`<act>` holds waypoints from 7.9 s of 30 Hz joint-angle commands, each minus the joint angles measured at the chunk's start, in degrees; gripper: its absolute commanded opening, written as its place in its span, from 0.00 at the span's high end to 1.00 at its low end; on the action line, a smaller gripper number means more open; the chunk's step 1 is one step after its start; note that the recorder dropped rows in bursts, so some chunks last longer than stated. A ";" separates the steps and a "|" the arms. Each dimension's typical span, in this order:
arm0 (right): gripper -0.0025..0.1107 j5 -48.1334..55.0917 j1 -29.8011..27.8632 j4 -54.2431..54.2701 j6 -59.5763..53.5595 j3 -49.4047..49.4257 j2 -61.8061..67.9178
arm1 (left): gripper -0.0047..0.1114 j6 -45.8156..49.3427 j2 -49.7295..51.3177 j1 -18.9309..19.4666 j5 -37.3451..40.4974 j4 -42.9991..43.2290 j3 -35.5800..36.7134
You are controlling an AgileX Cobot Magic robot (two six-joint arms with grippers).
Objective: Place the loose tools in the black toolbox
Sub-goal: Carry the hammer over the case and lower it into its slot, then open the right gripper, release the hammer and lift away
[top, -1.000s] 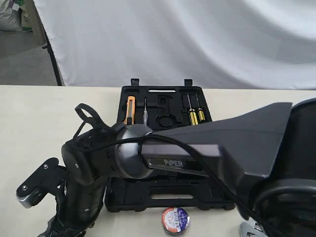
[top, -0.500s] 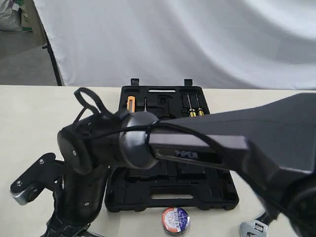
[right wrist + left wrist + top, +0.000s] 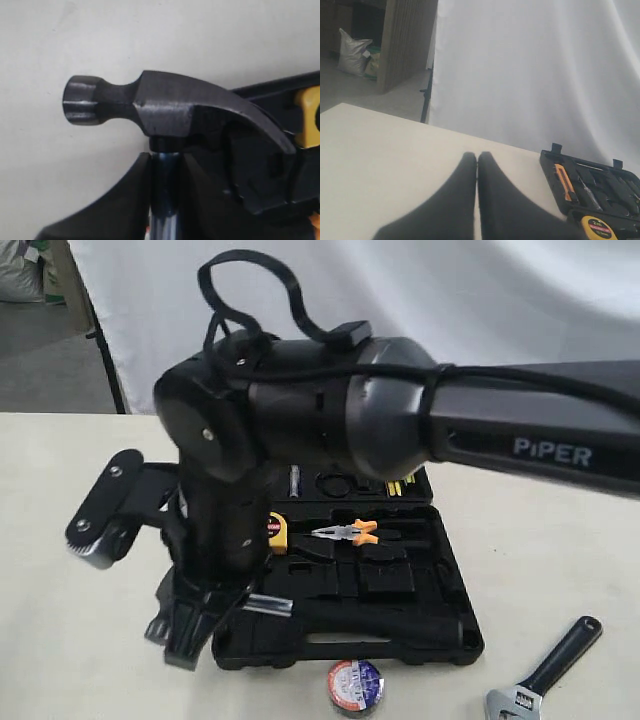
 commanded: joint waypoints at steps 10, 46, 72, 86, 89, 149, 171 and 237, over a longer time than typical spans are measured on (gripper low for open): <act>0.98 -0.16 -12.54 0.83 -17.42 -0.46 5.27 | 0.95 -0.27 -0.18 1.45 -0.41 0.25 -0.15; 0.98 -4.83 -13.50 12.58 -34.64 -0.46 9.91 | 0.95 -0.27 -0.18 1.45 -0.41 0.25 -0.15; 0.98 -4.84 -15.82 15.01 -34.64 -0.46 12.03 | 0.95 -0.27 -0.18 1.45 -0.41 0.25 -0.15; 0.98 -5.09 -15.72 15.01 -34.64 -0.46 13.25 | 0.95 -0.27 -0.18 1.45 -0.41 0.25 -0.15; 0.98 -5.35 -15.72 15.01 -34.54 -0.46 13.25 | 0.95 -0.27 -0.18 1.45 -0.41 0.25 -0.15; 0.56 -9.60 -15.72 17.83 -28.82 -0.82 9.05 | 0.95 -0.27 -0.18 1.45 -0.41 0.25 -0.15; 0.98 -5.20 -15.83 15.95 -24.91 -0.82 6.35 | 0.95 -0.27 -0.18 1.45 -0.41 0.25 -0.15; 0.98 -13.81 -19.02 16.51 -15.84 8.92 6.22 | 0.95 -0.27 -0.18 1.45 -0.41 0.25 -0.15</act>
